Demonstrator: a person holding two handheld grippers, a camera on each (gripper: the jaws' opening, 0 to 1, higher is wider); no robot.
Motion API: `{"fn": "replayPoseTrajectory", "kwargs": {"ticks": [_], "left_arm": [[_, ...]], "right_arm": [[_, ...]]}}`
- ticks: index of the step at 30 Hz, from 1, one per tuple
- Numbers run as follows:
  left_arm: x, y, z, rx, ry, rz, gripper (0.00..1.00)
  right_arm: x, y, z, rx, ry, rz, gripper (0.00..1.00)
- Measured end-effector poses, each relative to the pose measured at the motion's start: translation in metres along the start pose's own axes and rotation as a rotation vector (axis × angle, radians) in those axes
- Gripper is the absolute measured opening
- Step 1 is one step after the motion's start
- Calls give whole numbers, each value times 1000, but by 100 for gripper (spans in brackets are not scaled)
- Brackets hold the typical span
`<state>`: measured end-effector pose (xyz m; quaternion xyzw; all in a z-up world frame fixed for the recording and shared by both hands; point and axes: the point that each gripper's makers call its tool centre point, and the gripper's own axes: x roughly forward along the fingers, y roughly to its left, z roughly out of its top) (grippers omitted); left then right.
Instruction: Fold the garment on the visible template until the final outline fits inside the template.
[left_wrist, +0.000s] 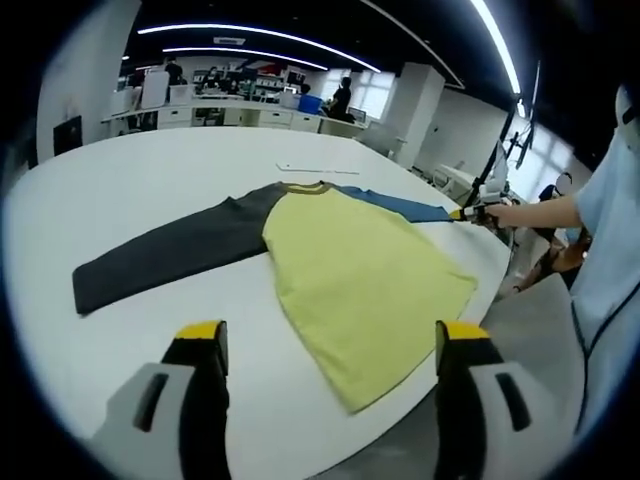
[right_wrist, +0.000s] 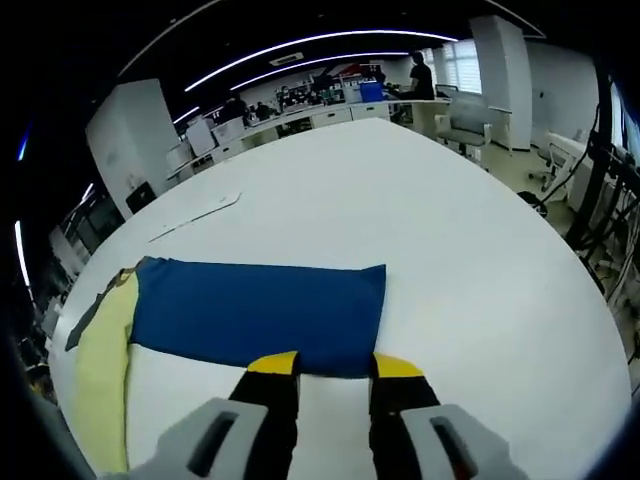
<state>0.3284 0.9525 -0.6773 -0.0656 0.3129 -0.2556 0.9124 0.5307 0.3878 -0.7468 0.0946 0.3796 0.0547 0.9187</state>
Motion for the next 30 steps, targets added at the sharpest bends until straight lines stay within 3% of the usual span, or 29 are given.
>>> {"fn": "replayPoseTrajectory", "kwargs": {"ticks": [10, 17, 21, 24, 30], "left_arm": [[11, -3, -3, -10, 6, -23, 82], [16, -7, -4, -15, -1, -44, 81], [18, -8, -5, -18, -9, -56, 81], [20, -5, -11, 22, 22, -59, 81], [20, -3, -9, 34, 9, -71, 81]], "right_arm": [[-2, -8, 8, -23, -33, -44, 0], [-11, -3, 16, -43, -45, -35, 0], [-18, 13, 27, -73, -58, -1, 0], [-19, 28, 35, -103, -69, 38, 0], [-17, 67, 50, -128, -85, 127, 0]]}}
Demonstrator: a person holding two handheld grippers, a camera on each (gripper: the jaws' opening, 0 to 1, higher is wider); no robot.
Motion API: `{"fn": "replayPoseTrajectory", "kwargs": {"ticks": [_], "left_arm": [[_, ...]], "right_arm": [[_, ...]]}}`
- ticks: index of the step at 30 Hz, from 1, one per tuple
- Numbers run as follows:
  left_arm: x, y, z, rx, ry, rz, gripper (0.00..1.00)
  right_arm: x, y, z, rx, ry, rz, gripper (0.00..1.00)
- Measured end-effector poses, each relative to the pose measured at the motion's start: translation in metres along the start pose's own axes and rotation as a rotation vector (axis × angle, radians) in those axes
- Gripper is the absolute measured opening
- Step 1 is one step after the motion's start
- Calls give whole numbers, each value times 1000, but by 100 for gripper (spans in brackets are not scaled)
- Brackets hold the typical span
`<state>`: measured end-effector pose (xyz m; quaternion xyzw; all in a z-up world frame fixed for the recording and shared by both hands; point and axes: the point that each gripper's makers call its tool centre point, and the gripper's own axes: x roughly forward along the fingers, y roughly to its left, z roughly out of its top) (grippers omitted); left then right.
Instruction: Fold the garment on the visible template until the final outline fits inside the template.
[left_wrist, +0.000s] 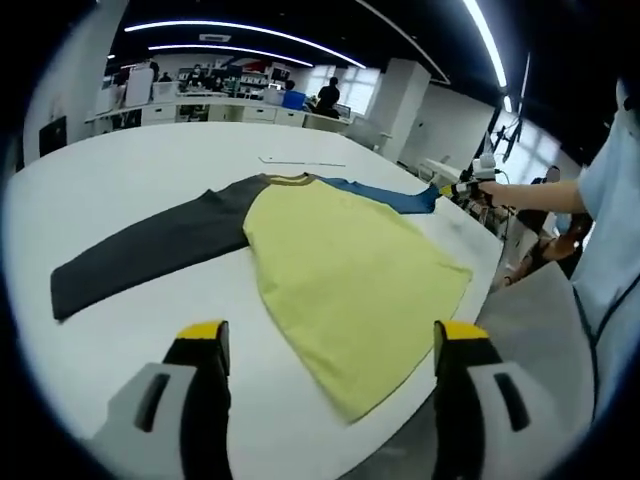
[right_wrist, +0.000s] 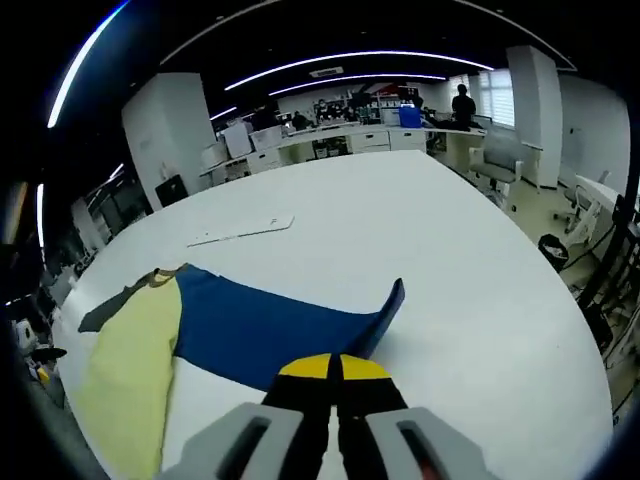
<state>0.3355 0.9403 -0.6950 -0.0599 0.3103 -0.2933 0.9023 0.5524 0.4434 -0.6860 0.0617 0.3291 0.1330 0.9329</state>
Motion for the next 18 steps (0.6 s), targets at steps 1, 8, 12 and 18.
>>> {"fn": "replayPoseTrajectory", "kwargs": {"ticks": [1, 8, 12, 18], "left_arm": [[0, 0, 1, 1, -5, -2, 81], [-3, 1, 3, -4, -31, -12, 81], [-7, 3, 4, -1, -37, -12, 81], [-13, 6, 4, -6, -51, -3, 80]], "right_arm": [[1, 3, 2, 3, -3, 6, 0], [18, 54, 22, -19, -27, 132, 0], [33, 79, 25, -41, -25, 185, 0], [45, 118, 25, -49, -17, 268, 0]]}}
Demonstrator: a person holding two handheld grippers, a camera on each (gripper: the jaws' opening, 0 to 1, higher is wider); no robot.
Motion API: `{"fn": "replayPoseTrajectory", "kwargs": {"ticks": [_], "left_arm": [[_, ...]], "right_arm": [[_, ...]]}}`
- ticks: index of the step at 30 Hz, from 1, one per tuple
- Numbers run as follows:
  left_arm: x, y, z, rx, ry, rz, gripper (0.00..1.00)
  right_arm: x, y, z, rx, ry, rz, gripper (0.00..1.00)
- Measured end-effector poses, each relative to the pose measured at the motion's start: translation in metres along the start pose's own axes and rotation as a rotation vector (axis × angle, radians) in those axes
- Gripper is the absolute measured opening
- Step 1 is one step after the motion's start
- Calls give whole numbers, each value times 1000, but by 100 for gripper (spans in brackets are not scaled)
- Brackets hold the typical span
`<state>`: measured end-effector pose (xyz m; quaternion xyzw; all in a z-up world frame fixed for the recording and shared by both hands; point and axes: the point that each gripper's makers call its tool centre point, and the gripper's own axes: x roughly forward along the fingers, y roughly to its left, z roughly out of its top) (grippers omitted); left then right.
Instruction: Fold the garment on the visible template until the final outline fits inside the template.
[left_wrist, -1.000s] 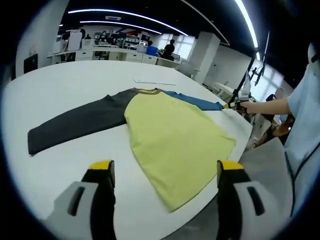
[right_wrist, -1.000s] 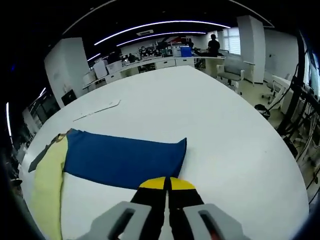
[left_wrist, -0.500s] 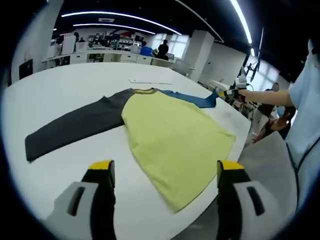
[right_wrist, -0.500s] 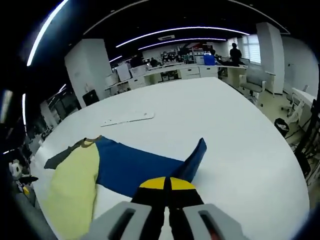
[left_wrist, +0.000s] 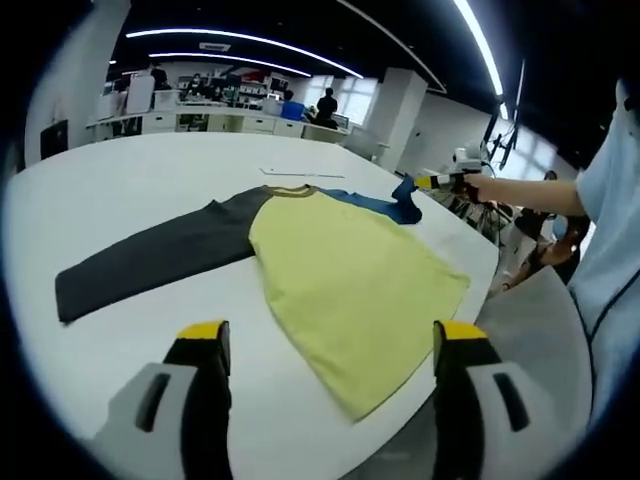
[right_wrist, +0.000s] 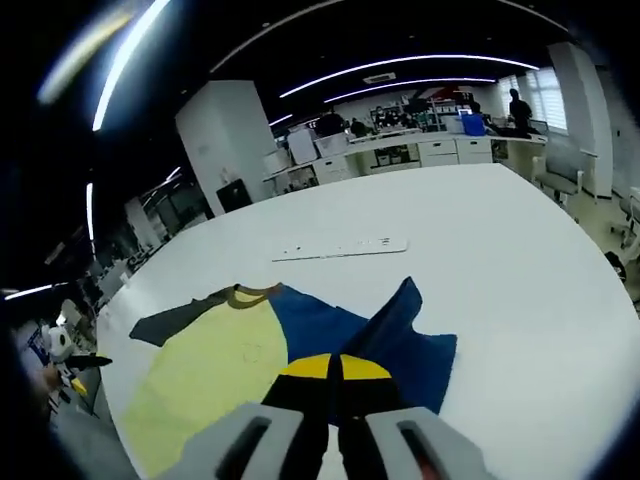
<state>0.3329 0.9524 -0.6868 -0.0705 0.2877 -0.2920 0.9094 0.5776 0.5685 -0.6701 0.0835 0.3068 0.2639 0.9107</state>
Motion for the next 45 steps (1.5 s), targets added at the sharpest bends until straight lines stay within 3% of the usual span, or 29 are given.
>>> {"fn": "replayPoseTrajectory", "kwargs": {"ticks": [9, 45], "left_arm": [[2, -1, -1, -10, -15, -9, 80], [0, 7, -11, -33, -26, -13, 79]], "right_arm": [[24, 55, 13, -34, -5, 110, 0], [97, 208, 19, -87, 30, 368, 0]]}}
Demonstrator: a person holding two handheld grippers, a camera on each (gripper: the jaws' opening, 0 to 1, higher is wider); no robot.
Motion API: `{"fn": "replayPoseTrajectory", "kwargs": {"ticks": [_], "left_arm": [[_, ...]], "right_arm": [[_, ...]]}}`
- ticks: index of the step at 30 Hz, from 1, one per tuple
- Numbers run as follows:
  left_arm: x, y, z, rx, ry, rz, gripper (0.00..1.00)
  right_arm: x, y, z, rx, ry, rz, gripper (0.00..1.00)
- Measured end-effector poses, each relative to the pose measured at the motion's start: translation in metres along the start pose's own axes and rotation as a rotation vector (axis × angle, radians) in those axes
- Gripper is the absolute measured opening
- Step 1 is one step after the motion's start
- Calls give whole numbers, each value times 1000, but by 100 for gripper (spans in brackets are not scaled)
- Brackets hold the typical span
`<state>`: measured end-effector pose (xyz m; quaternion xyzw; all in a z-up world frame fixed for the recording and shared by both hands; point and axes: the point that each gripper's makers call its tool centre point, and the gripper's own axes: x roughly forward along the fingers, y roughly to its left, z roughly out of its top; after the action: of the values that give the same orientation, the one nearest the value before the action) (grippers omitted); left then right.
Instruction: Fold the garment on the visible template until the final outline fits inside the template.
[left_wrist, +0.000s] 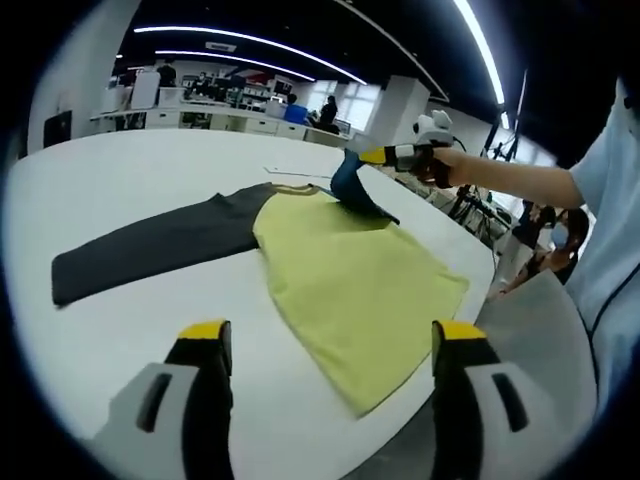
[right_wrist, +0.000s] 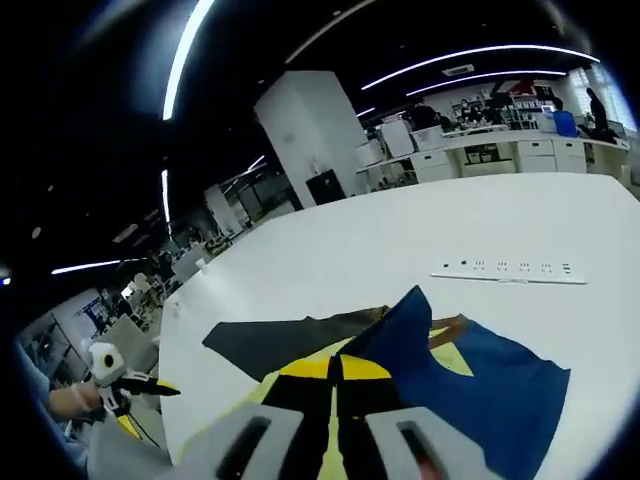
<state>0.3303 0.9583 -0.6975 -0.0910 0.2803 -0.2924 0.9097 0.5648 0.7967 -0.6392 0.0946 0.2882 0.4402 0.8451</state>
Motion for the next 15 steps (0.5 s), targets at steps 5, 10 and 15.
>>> {"fn": "replayPoseTrajectory", "kwargs": {"ticks": [5, 10, 15], "left_arm": [[1, 1, 0, -5, 1, 0, 79], [1, 1, -2, -8, 3, 1, 79], [1, 3, -4, -17, 4, 4, 79]], "right_arm": [[16, 18, 4, -7, -5, 35, 0], [41, 34, -2, -35, 26, 65, 0], [60, 42, -19, -66, 81, 81, 0]]}}
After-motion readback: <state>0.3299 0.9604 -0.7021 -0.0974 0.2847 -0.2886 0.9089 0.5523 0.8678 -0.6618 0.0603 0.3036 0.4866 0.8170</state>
